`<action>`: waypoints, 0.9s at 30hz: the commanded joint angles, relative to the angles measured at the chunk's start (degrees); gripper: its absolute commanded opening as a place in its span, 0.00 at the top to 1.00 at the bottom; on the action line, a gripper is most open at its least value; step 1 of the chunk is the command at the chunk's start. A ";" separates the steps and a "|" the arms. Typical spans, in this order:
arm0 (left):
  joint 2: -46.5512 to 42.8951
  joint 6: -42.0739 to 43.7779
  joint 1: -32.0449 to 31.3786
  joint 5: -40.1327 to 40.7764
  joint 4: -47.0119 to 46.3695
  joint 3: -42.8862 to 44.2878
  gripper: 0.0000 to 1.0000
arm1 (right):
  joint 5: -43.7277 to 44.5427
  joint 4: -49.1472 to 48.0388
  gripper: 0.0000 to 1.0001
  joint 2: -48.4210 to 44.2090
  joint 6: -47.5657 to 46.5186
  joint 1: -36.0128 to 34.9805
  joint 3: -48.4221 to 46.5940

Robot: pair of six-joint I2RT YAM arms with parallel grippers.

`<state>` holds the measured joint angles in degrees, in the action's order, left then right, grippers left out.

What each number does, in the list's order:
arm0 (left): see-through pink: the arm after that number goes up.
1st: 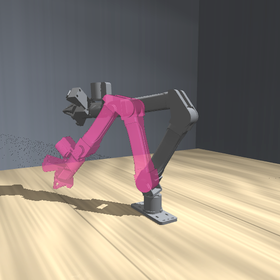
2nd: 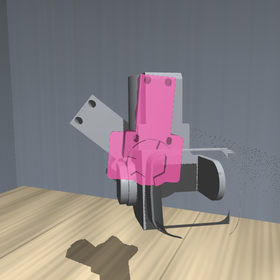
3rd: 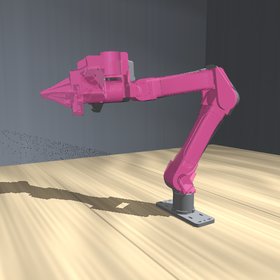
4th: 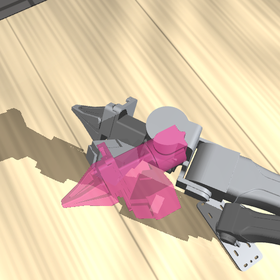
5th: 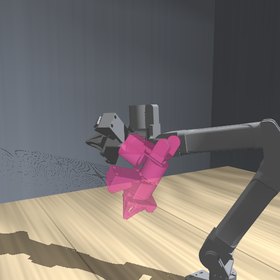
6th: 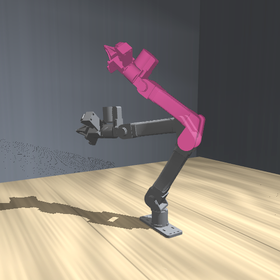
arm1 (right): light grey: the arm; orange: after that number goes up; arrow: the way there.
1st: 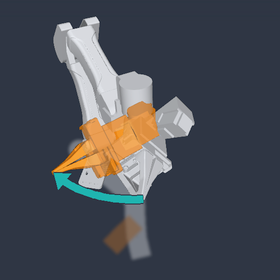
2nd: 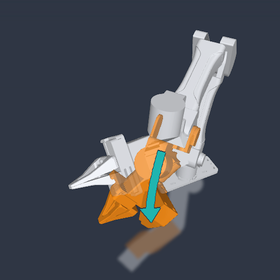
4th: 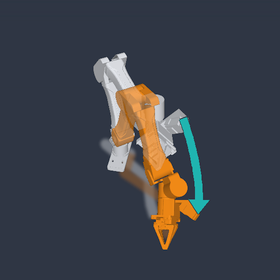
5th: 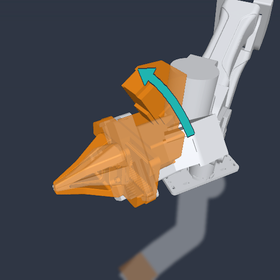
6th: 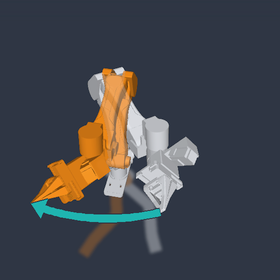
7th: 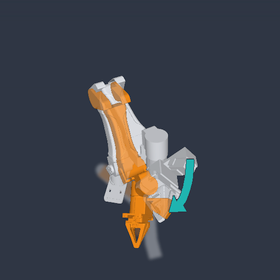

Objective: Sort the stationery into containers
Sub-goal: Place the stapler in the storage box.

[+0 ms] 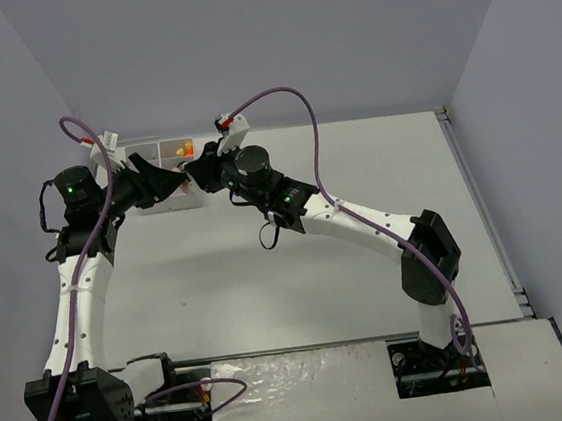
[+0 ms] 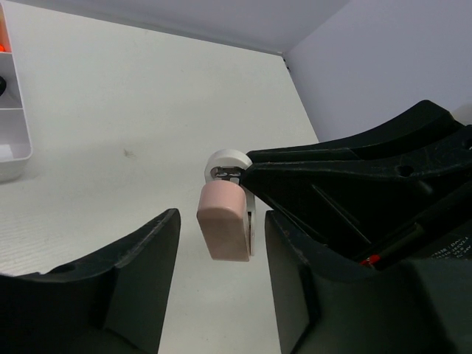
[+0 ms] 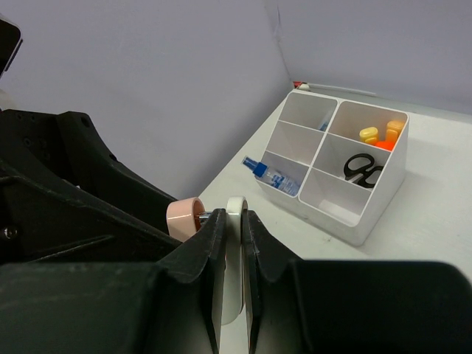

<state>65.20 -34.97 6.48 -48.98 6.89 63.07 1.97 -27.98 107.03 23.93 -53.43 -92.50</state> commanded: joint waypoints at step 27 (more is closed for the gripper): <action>9.92 33.90 0.11 10.59 0.19 11.78 1.00 | -6.94 -1.10 0.35 -9.75 -0.75 9.60 7.08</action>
<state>73.61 -17.24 6.66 -38.56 14.66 71.41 -3.81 -27.35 106.58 26.49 -45.56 -87.08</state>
